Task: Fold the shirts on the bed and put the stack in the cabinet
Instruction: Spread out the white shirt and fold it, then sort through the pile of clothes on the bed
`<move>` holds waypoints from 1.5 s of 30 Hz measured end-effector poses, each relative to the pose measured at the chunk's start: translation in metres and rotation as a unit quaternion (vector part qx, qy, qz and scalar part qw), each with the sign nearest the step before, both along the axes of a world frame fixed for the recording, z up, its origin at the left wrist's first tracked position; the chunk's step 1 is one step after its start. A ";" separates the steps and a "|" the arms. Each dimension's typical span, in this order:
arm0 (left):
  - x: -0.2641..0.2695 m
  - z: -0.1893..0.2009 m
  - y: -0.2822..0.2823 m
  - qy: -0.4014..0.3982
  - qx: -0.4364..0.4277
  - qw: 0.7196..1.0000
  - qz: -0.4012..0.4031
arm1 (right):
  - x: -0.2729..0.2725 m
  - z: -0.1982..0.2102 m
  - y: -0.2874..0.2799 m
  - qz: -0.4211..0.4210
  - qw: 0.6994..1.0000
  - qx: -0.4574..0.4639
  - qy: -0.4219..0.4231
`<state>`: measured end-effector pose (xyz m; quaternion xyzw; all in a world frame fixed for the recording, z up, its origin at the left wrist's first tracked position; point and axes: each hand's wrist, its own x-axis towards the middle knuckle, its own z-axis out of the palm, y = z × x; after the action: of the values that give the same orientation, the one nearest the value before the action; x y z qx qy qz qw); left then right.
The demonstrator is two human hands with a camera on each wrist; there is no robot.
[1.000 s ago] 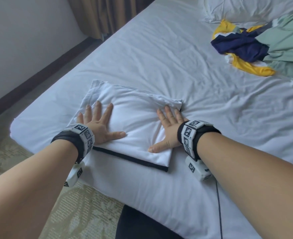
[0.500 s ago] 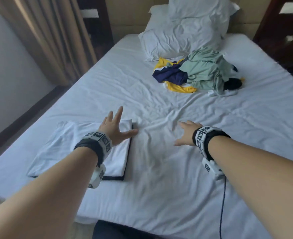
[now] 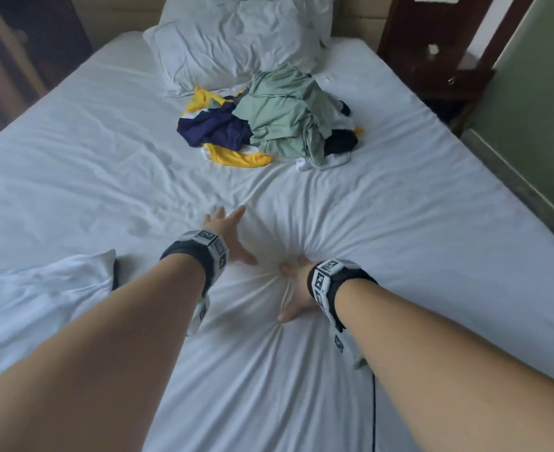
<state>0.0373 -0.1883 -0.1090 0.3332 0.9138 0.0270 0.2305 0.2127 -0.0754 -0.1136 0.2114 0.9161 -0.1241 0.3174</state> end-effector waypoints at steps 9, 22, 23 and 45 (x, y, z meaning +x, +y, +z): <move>-0.036 -0.008 0.049 0.013 -0.201 0.979 -0.035 | -0.005 0.004 0.010 0.044 0.998 0.015 -0.036; -0.048 -0.008 0.055 -0.025 -0.212 0.975 -0.071 | -0.082 0.039 0.108 -0.084 0.994 -0.075 0.012; -0.049 -0.008 0.056 -0.029 -0.214 0.974 -0.073 | -0.094 0.036 0.116 -0.065 0.996 -0.005 0.065; -0.059 -0.016 0.061 -0.029 -0.249 0.965 -0.081 | -0.204 0.031 0.168 -0.088 0.851 0.103 0.508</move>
<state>-0.0222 -0.1270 -0.1246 0.3375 0.8545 -0.2107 0.3340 0.0085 0.0928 -0.0825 0.2306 0.9345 -0.1464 -0.2282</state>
